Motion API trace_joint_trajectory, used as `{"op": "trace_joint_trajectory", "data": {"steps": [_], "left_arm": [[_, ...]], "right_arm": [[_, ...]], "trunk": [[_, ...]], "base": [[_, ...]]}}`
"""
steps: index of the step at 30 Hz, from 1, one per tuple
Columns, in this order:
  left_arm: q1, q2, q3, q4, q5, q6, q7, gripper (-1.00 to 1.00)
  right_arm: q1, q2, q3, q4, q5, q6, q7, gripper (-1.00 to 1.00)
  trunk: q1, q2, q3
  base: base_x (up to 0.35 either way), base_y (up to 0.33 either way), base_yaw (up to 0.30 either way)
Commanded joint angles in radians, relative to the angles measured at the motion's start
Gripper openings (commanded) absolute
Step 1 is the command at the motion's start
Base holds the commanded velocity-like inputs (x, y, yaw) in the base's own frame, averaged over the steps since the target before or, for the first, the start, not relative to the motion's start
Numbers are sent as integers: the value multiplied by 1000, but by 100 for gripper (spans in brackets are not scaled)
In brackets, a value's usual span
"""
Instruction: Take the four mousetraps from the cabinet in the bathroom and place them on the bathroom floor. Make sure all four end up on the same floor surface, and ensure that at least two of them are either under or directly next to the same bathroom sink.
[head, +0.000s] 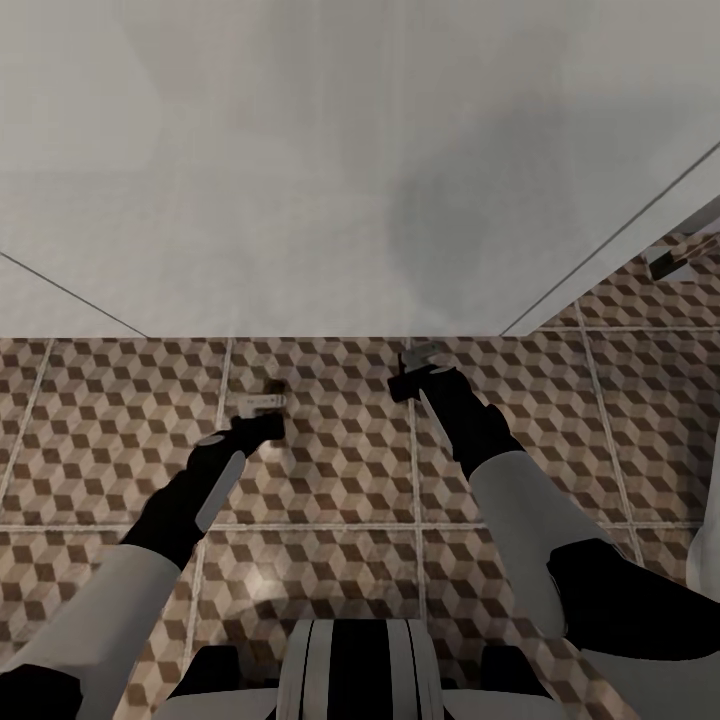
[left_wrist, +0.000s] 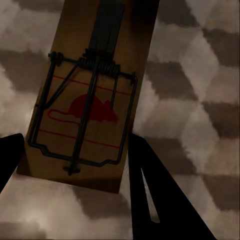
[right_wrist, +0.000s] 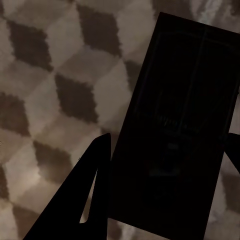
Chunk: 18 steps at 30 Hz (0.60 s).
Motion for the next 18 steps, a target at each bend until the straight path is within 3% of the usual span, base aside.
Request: {"op": "trace_joint_trajectory", "data": {"steps": [1,18], "left_arm": [[0,-5,-4,0,9,3,8,-100],[-2,-18,-4,5,8,4,11,-100]], "right_arm": [[0,0,0,-2,9,3,8,-100],[0,0,3,0,9,-3,11,-100]], "trunk": [[0,0,-1],[0,0,-1]], "base": [[0,0,0],[0,0,0]]}}
